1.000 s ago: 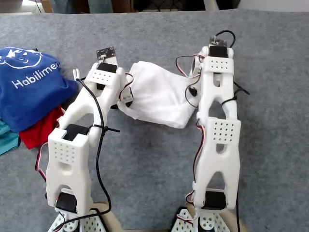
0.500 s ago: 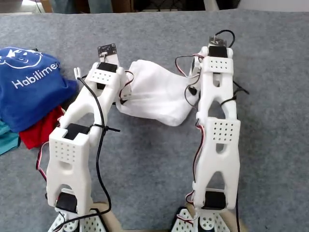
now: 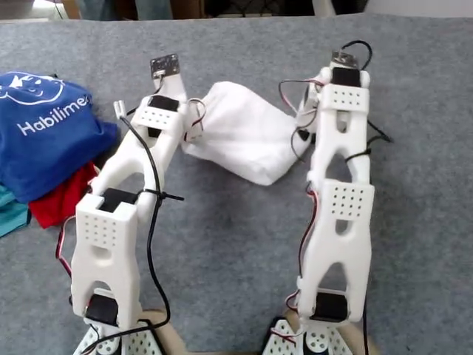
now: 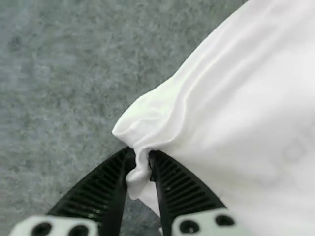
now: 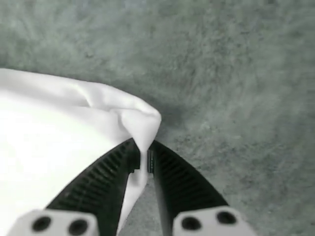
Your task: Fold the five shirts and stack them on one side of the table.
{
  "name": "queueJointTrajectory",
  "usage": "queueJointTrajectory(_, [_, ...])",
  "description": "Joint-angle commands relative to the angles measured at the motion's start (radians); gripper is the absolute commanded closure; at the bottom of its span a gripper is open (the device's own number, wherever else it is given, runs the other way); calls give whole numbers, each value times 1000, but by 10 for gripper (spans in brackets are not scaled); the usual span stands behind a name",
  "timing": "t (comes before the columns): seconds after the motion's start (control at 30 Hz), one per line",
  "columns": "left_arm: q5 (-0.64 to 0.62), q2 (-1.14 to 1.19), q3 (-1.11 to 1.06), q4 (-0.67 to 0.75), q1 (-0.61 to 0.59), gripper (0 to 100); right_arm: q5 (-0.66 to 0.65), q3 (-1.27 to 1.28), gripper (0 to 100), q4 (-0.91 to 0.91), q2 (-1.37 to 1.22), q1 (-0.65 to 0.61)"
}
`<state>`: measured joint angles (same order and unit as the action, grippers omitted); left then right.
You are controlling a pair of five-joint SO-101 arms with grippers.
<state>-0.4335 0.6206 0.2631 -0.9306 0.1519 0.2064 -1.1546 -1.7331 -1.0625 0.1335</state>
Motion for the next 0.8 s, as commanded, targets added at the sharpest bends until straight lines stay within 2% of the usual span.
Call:
queueJointTrajectory(0.0, [8,-8,70,15,41,973,-6,-74,971,-32,18,75])
queueJointTrajectory(0.27, [8,-5,128,20,173,973,-92,-48,971,-35,19,199])
queueJointTrajectory(0.37, [8,23,133,20,219,973,-135,48,971,-35,45,262])
queueJointTrajectory(0.53, [6,71,162,9,263,973,-210,277,971,-25,234,348])
queueJointTrajectory(0.77, [6,101,282,9,343,973,-259,387,971,60,349,454])
